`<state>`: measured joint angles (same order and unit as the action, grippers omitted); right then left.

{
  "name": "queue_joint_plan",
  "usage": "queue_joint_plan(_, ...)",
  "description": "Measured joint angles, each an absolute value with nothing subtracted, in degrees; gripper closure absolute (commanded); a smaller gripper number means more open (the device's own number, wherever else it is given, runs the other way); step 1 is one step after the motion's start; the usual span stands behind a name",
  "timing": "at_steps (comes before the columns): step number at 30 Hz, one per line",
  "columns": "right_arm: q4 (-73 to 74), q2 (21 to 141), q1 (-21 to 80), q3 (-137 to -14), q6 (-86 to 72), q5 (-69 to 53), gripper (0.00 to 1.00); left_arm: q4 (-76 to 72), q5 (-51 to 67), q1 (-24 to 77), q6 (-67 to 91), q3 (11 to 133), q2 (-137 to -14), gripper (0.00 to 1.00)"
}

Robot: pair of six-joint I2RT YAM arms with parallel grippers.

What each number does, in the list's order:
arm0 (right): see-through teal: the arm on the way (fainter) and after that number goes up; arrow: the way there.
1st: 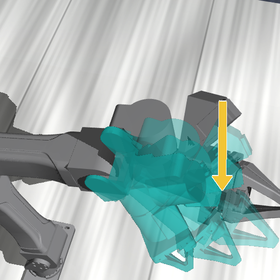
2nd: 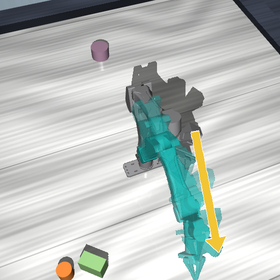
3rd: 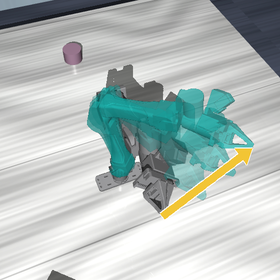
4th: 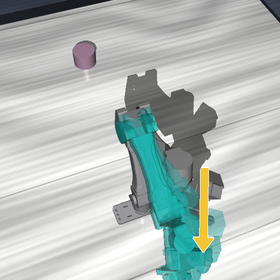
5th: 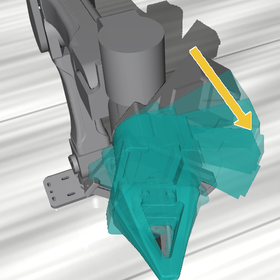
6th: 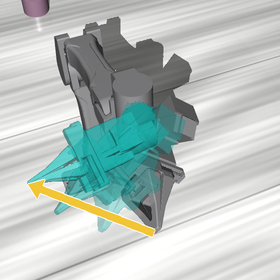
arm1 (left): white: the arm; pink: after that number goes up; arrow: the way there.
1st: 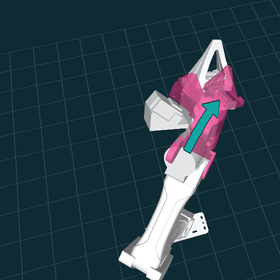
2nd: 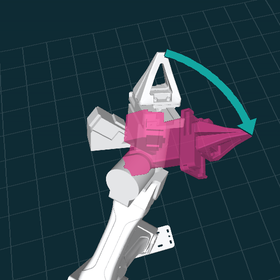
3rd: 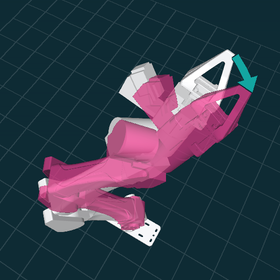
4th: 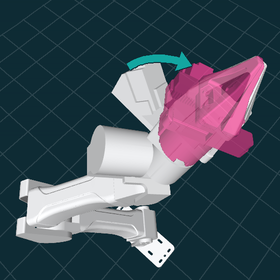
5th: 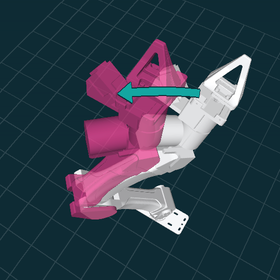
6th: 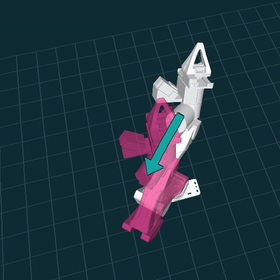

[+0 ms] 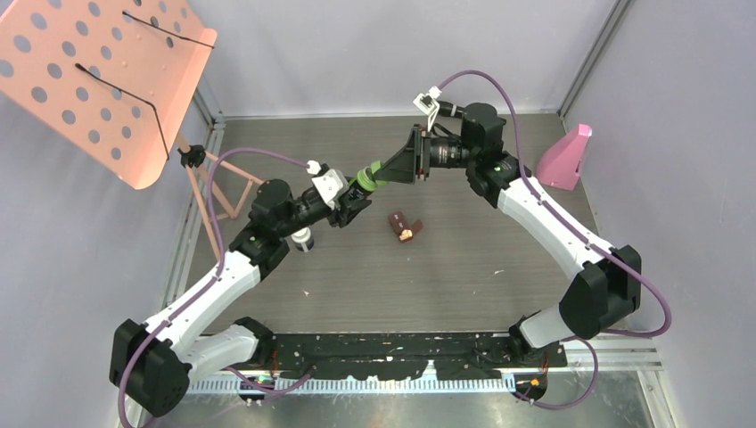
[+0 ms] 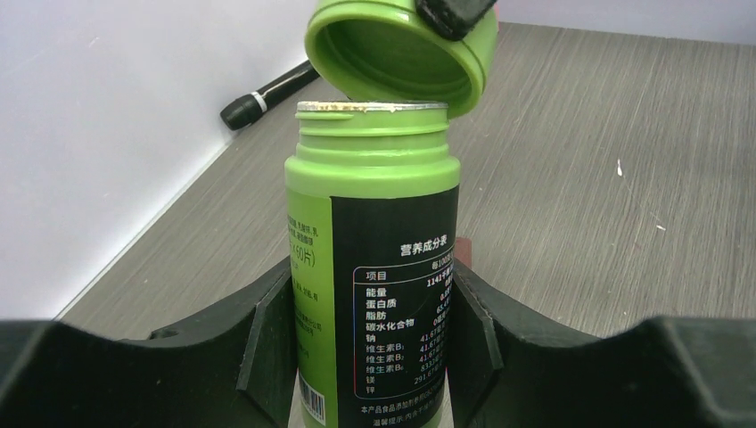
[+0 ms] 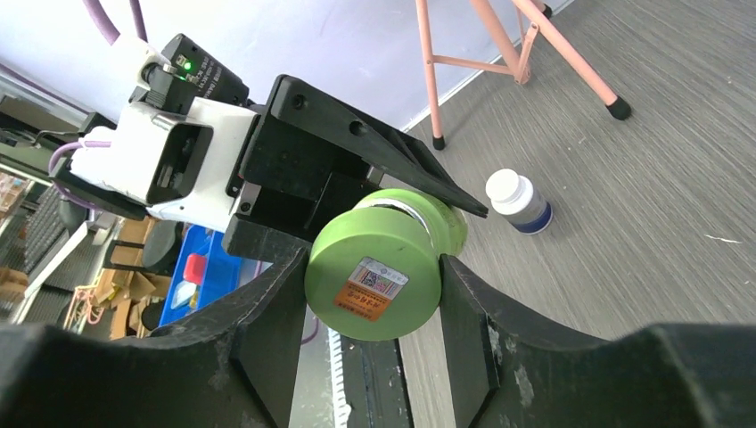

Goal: Sort the pills into containers
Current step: Screw the lid of the pill bottle onto the pill bottle.

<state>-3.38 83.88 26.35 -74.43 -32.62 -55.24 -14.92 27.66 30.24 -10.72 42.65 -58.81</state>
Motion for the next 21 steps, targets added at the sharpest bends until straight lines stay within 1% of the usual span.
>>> queue_joint_plan(12,17.65,86.06,30.33,-85.78,-16.51,-48.77,0.61,-10.20,27.90,30.24,-13.47,43.48,-58.81,1.00)
queue_joint_plan(21,28.77,90.41,31.24,-92.12,-10.66,-46.17,0.61,-7.14,28.10,30.24,-14.46,43.48,-58.94,1.00)
